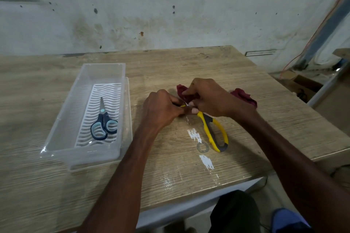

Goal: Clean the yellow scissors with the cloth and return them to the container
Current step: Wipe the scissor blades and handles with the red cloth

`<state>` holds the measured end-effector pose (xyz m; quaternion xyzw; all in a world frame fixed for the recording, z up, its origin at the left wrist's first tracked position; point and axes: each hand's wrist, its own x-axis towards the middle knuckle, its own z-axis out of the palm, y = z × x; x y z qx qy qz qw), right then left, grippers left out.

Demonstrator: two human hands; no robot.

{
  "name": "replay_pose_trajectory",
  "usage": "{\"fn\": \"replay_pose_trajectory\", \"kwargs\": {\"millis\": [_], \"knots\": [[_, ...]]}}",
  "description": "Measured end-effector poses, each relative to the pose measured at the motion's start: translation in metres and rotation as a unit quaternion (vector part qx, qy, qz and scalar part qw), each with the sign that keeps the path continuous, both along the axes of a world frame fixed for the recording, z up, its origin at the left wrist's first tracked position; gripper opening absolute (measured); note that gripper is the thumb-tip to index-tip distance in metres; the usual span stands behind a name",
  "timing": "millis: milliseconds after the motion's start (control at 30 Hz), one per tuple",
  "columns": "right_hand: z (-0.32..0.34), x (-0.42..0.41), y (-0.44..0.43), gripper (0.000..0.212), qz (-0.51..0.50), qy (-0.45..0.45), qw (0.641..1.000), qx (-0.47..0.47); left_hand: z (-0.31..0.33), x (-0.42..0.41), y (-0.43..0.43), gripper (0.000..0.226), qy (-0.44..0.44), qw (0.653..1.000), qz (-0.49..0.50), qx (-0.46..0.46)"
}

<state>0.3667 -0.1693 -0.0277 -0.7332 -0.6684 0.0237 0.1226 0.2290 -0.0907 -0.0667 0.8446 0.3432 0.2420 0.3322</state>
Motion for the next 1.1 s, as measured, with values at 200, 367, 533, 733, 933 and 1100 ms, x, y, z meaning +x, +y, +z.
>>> {"fn": "replay_pose_trajectory", "kwargs": {"millis": [200,367,533,733,933,1100], "knots": [[0.002,0.024,0.011,0.017,0.006,0.141,0.988,0.058,-0.003,0.003,0.003,0.045,-0.006,1.000,-0.004,-0.002],[-0.020,0.021,0.025,0.007,-0.009,0.148,0.977,0.155,-0.003,0.005,0.003,0.042,-0.001,1.000,-0.010,0.019],[-0.025,0.008,0.024,0.002,-0.064,0.112,0.970,0.208,-0.002,0.002,-0.001,0.042,-0.014,1.000,0.001,0.004],[-0.008,0.010,-0.007,0.018,0.023,0.020,0.996,0.080,-0.001,0.004,-0.001,0.047,-0.003,1.000,0.017,0.001],[-0.015,0.013,0.011,0.018,-0.031,0.139,0.976,0.165,0.000,0.003,-0.003,0.042,-0.011,1.000,0.012,0.010],[-0.015,0.009,0.015,0.015,-0.033,0.048,0.985,0.159,0.001,0.001,-0.006,0.040,-0.010,1.000,0.014,0.017]]}}
